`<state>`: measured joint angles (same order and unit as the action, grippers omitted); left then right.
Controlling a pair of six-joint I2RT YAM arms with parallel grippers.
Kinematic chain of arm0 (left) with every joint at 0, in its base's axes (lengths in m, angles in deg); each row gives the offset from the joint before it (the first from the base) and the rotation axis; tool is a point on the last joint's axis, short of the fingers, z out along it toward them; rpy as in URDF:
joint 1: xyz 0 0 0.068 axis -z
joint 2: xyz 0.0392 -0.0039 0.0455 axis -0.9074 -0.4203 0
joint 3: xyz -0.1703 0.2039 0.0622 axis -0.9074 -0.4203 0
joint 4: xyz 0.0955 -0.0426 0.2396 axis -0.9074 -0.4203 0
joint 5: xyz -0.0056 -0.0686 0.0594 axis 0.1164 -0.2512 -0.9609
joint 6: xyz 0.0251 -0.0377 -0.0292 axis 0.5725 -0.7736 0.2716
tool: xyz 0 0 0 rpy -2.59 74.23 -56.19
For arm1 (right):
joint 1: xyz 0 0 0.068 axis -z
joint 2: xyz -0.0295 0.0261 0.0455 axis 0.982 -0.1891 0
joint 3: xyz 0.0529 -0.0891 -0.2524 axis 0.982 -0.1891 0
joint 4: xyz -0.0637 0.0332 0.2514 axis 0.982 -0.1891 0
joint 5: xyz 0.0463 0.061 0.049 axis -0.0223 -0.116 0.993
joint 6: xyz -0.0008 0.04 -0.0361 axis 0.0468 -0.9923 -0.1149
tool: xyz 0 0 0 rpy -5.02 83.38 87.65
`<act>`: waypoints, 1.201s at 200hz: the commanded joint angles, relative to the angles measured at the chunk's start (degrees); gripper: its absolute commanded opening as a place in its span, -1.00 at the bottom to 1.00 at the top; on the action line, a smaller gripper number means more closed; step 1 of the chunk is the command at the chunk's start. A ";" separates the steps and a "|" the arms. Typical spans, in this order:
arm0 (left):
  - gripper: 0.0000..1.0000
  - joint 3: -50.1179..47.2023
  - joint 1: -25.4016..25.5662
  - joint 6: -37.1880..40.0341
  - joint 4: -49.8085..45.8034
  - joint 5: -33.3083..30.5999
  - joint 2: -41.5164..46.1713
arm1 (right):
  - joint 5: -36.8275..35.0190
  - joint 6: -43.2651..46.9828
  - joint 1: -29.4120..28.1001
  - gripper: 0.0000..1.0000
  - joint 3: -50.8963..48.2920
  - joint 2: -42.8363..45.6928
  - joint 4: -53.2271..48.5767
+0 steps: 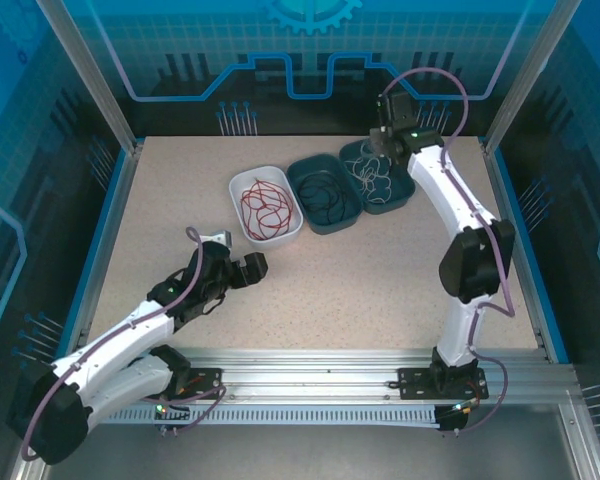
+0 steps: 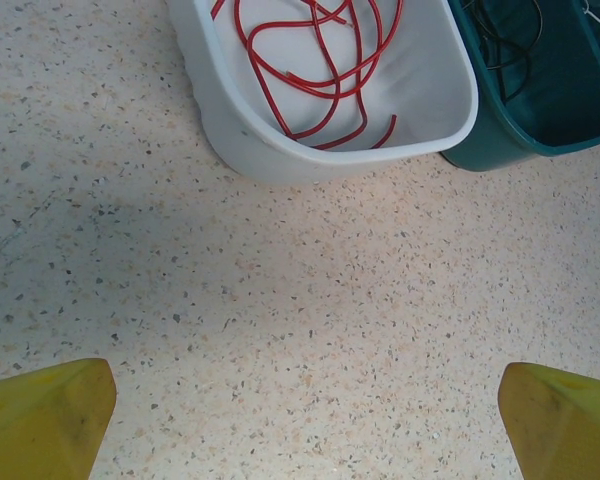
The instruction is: Untangle the cables
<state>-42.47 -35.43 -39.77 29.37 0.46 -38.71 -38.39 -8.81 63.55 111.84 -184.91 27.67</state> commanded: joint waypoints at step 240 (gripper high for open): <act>0.98 -18.15 -27.19 34.79 51.27 -2.46 -5.75 | -0.71 14.92 6.83 0.99 -94.59 60.21 62.85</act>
<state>-57.93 -62.01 -7.80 67.66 -8.48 -40.94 -41.61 6.57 67.79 18.86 -124.89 81.42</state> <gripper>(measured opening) 0.992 0.996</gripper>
